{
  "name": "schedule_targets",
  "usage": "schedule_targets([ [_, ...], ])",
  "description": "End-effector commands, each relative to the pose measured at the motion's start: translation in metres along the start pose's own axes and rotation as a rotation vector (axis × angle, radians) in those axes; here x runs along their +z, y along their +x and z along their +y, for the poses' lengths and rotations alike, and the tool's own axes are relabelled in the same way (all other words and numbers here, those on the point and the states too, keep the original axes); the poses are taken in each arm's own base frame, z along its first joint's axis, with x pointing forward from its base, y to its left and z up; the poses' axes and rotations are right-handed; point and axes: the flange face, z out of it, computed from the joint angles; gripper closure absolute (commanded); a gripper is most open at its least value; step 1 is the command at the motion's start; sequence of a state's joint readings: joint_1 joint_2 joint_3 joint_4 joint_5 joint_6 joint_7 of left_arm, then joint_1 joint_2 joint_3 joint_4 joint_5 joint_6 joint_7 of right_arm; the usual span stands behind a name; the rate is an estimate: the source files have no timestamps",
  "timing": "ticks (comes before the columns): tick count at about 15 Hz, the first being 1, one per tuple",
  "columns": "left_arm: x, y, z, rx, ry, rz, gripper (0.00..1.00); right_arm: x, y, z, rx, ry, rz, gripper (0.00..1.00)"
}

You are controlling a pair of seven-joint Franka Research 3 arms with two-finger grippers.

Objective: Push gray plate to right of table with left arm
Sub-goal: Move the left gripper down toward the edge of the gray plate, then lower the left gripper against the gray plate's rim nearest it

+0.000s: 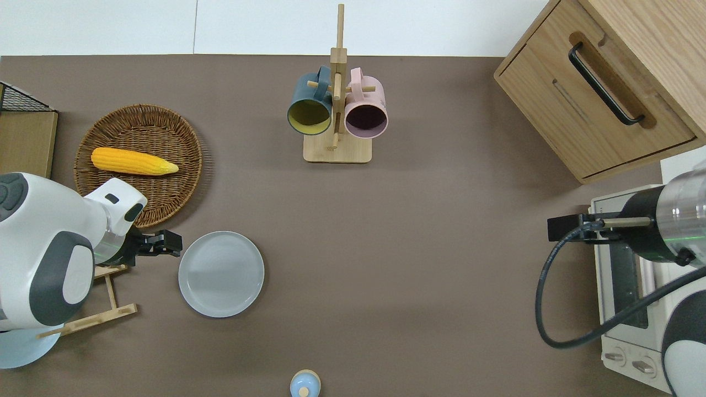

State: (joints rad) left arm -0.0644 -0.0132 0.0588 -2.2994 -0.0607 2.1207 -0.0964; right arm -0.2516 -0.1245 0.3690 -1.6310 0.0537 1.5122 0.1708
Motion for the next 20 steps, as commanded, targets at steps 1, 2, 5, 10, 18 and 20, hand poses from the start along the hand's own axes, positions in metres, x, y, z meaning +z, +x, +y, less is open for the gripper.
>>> schedule_targets([
  [1, 0.026, -0.017, -0.009, 0.043, -0.023, -0.005, 0.15, 0.0, -0.008, 0.001, 0.021, 0.009, -0.005, 0.007],
  [2, 0.028, -0.019, -0.009, 0.053, -0.022, -0.008, 0.16, 0.0, -0.008, 0.001, 0.021, 0.009, -0.004, 0.005],
  [5, 0.047, -0.03, -0.011, 0.034, -0.048, -0.025, 0.16, 0.0, -0.008, 0.001, 0.021, 0.009, -0.004, 0.005],
  [10, 0.065, -0.043, -0.011, -0.002, -0.082, -0.005, 0.22, 0.0, -0.008, 0.001, 0.021, 0.009, -0.004, 0.005],
  [18, 0.065, -0.044, -0.005, -0.024, -0.098, -0.009, 0.74, 0.0, -0.008, 0.001, 0.021, 0.009, -0.005, 0.005],
  [20, 0.065, -0.044, -0.002, -0.032, -0.102, -0.01, 0.81, 0.0, -0.008, 0.001, 0.021, 0.009, -0.004, 0.005],
])
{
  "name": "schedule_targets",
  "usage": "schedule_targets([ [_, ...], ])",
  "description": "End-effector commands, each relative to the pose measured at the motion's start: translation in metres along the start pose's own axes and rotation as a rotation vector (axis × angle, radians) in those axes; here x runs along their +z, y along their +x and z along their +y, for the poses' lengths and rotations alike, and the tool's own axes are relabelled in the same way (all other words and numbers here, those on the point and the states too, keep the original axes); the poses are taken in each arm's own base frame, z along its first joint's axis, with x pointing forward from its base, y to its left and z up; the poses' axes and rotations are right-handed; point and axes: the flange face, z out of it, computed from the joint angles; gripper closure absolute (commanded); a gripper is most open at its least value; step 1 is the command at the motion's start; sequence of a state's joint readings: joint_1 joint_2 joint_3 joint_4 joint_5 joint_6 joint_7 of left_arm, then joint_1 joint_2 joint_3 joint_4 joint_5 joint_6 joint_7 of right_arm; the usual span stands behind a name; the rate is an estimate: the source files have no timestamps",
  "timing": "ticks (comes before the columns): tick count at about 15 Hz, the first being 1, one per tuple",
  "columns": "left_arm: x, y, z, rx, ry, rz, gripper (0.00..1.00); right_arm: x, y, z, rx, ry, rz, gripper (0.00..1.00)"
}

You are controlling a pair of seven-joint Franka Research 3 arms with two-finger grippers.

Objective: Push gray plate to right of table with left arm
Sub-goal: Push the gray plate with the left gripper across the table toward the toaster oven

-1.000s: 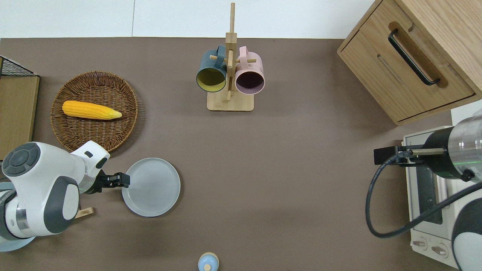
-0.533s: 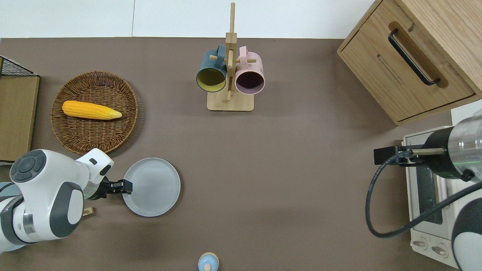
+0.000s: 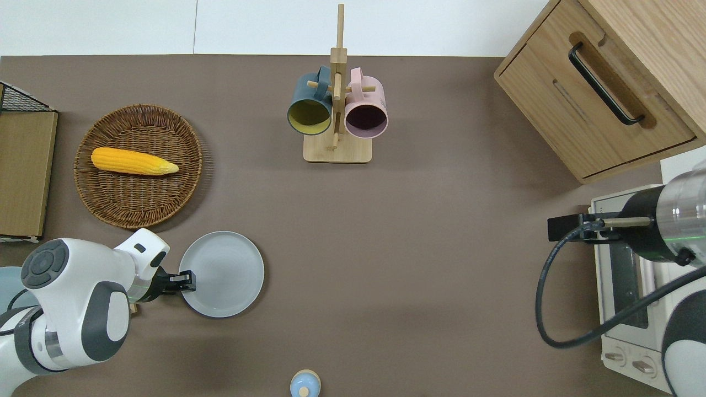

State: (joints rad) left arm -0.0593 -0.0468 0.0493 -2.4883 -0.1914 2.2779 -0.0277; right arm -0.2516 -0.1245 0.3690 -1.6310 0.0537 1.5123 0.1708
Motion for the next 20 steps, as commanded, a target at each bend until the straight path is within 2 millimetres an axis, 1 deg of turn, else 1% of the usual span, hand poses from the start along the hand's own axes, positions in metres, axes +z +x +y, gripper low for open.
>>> schedule_targets([
  [1, 0.011, -0.01, 0.003, -0.014, -0.008, -0.008, 0.85, 0.0, -0.008, 0.001, 0.021, 0.009, -0.004, 0.007],
  [4, 0.013, -0.012, 0.014, -0.026, -0.002, -0.011, 0.99, 0.0, -0.008, 0.001, 0.021, 0.009, -0.005, 0.005],
  [7, 0.016, -0.015, 0.029, -0.048, 0.005, -0.015, 1.0, 0.0, -0.008, 0.001, 0.022, 0.009, -0.004, 0.005],
  [10, 0.019, -0.021, 0.052, -0.071, 0.019, -0.018, 1.0, 0.0, -0.008, 0.001, 0.021, 0.009, -0.004, 0.005],
  [13, 0.028, -0.038, 0.101, -0.116, 0.013, -0.031, 1.0, 0.0, -0.008, 0.001, 0.021, 0.009, -0.004, 0.005],
  [14, 0.031, -0.046, 0.12, -0.141, 0.01, -0.033, 1.0, 0.0, -0.008, 0.001, 0.021, 0.009, -0.004, 0.005],
  [16, 0.036, -0.064, 0.163, -0.189, 0.014, -0.007, 1.0, 0.0, -0.008, 0.001, 0.021, 0.009, -0.004, 0.005],
  [17, 0.038, -0.072, 0.18, -0.217, 0.018, -0.001, 1.0, 0.0, -0.008, 0.001, 0.021, 0.009, -0.004, 0.005],
  [19, 0.038, -0.088, 0.217, -0.27, 0.0, 0.009, 1.0, 0.0, -0.008, 0.001, 0.021, 0.009, -0.004, 0.005],
  [20, 0.036, -0.095, 0.232, -0.286, -0.016, 0.007, 1.0, 0.0, -0.008, 0.001, 0.021, 0.009, -0.004, 0.005],
])
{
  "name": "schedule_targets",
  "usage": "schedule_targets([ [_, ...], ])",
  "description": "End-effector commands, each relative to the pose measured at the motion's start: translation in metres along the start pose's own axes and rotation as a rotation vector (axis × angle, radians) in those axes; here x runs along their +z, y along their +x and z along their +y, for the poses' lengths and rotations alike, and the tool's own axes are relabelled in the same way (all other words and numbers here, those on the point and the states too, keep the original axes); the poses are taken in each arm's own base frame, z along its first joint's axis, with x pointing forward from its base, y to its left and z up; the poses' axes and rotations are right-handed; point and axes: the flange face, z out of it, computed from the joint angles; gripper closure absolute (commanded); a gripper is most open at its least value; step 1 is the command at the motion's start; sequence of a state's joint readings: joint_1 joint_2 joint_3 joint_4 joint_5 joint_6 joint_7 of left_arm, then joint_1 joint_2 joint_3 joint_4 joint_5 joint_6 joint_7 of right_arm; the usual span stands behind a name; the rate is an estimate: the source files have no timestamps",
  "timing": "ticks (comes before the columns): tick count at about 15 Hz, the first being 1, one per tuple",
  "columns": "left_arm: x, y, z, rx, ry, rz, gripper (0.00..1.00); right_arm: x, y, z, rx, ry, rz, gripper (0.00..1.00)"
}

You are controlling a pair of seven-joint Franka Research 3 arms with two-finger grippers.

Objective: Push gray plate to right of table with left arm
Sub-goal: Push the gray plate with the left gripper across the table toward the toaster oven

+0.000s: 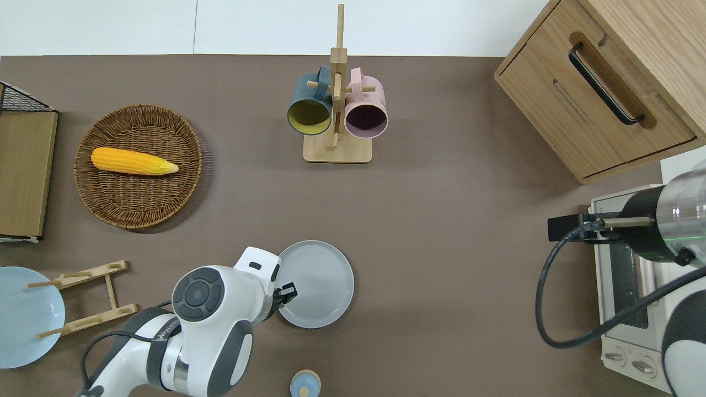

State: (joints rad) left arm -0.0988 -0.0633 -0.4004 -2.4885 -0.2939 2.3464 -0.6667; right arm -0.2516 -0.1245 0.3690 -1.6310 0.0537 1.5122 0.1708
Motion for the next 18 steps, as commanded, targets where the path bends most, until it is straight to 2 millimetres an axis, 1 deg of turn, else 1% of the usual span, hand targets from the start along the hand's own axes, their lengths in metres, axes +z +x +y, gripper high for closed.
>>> schedule_targets([
  [1, 0.007, -0.033, 0.038, -0.068, -0.037, -0.013, 1.0, 0.0, -0.008, 0.001, 0.021, 0.009, -0.004, 0.005],
  [3, 0.006, -0.048, 0.059, -0.083, -0.061, 0.004, 1.0, 0.0, -0.008, 0.001, 0.021, 0.009, -0.005, 0.005],
  [5, 0.001, -0.055, 0.081, -0.087, -0.095, -0.002, 1.0, 0.0, -0.008, 0.001, 0.021, 0.009, -0.004, 0.005],
  [6, 0.004, -0.061, 0.09, -0.075, -0.116, 0.007, 1.0, 0.0, -0.008, 0.001, 0.021, 0.009, -0.004, 0.005],
  [8, 0.019, -0.068, 0.101, -0.053, -0.148, 0.029, 1.0, 0.0, -0.008, 0.001, 0.021, 0.009, -0.004, 0.005],
  [11, 0.026, -0.068, 0.107, -0.061, -0.174, 0.047, 1.0, 0.0, -0.008, 0.001, 0.021, 0.009, -0.004, 0.005],
  [12, 0.031, -0.069, 0.11, -0.054, -0.181, 0.05, 1.0, 0.0, -0.008, 0.001, 0.021, 0.009, -0.004, 0.005],
  [13, 0.033, -0.069, 0.117, -0.052, -0.199, 0.057, 1.0, 0.0, -0.008, 0.001, 0.021, 0.009, -0.004, 0.005],
  [14, 0.034, -0.074, 0.128, -0.039, -0.208, 0.052, 1.0, 0.0, -0.008, 0.001, 0.021, 0.009, -0.004, 0.005],
  [16, 0.029, -0.075, 0.142, -0.072, -0.23, 0.045, 1.0, 0.0, -0.008, 0.001, 0.021, 0.009, -0.004, 0.005],
  [18, 0.028, -0.077, 0.148, -0.066, -0.237, 0.042, 1.0, 0.0, -0.008, 0.001, 0.021, 0.009, -0.004, 0.005],
])
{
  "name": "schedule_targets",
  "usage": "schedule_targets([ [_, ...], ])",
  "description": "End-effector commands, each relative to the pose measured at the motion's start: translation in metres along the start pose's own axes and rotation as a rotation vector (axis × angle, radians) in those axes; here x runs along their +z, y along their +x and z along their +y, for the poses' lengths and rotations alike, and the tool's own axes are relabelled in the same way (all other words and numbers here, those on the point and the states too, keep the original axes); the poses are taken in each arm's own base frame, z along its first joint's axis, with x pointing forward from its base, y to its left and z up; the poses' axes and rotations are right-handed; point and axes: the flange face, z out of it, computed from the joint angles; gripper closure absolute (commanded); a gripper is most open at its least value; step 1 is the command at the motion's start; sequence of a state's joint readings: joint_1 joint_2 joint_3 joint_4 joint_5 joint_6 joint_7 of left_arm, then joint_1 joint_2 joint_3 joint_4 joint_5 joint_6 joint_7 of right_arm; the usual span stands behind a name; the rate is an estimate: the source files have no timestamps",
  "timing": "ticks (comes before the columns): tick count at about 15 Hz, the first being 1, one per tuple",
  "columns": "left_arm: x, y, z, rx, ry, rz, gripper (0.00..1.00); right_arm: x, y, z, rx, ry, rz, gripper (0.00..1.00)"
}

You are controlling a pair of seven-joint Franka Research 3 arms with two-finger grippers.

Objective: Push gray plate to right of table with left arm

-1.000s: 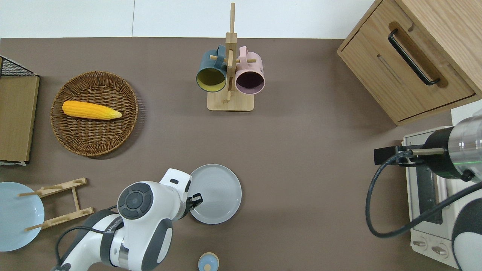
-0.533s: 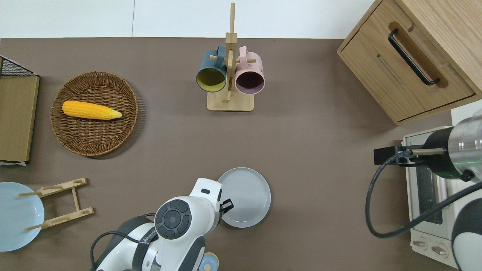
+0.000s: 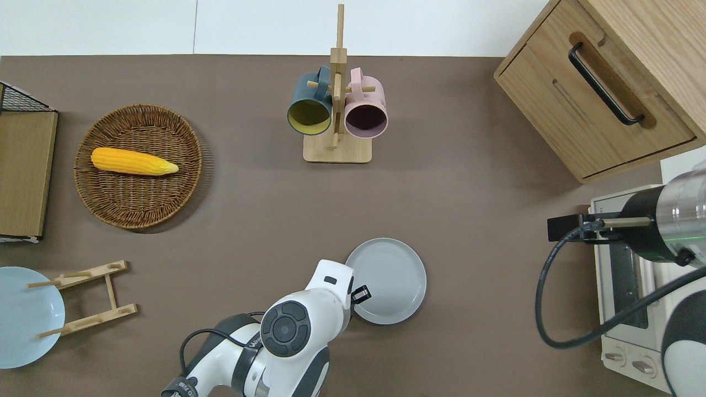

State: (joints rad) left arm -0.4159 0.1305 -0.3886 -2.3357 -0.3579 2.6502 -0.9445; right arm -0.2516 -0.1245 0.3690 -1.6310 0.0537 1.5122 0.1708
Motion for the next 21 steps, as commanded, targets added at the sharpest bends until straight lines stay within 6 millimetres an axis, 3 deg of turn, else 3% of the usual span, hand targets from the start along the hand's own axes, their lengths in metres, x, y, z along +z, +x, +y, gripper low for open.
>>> schedule_targets([
  [1, 0.006, -0.002, 0.015, -0.022, -0.025, -0.011, 1.0, 0.0, -0.008, 0.001, 0.021, 0.009, -0.004, 0.005],
  [3, 0.005, -0.002, 0.016, -0.02, -0.026, -0.011, 0.96, 0.0, -0.008, 0.001, 0.021, 0.009, -0.004, 0.005],
  [6, 0.005, -0.002, 0.016, -0.017, -0.026, -0.011, 0.75, 0.0, -0.008, 0.001, 0.021, 0.009, -0.004, 0.005],
  [7, 0.007, -0.002, 0.016, -0.016, -0.024, -0.013, 0.56, 0.0, -0.008, 0.001, 0.021, 0.009, -0.004, 0.005],
  [9, 0.007, -0.001, 0.015, -0.015, -0.022, -0.014, 0.02, 0.0, -0.008, 0.001, 0.021, 0.009, -0.004, 0.005],
  [12, 0.004, 0.004, 0.008, -0.023, 0.016, -0.03, 0.01, 0.0, -0.008, 0.001, 0.021, 0.009, -0.004, 0.005],
  [14, -0.009, 0.025, -0.002, -0.032, 0.065, -0.042, 0.01, 0.0, -0.008, 0.001, 0.021, 0.009, -0.004, 0.005],
  [18, -0.071, 0.084, -0.003, 0.057, 0.166, -0.073, 0.01, 0.0, -0.008, 0.001, 0.021, 0.009, -0.004, 0.005],
  [21, -0.125, 0.133, -0.022, 0.117, 0.185, -0.118, 0.01, 0.0, -0.008, 0.001, 0.021, 0.009, -0.004, 0.005],
])
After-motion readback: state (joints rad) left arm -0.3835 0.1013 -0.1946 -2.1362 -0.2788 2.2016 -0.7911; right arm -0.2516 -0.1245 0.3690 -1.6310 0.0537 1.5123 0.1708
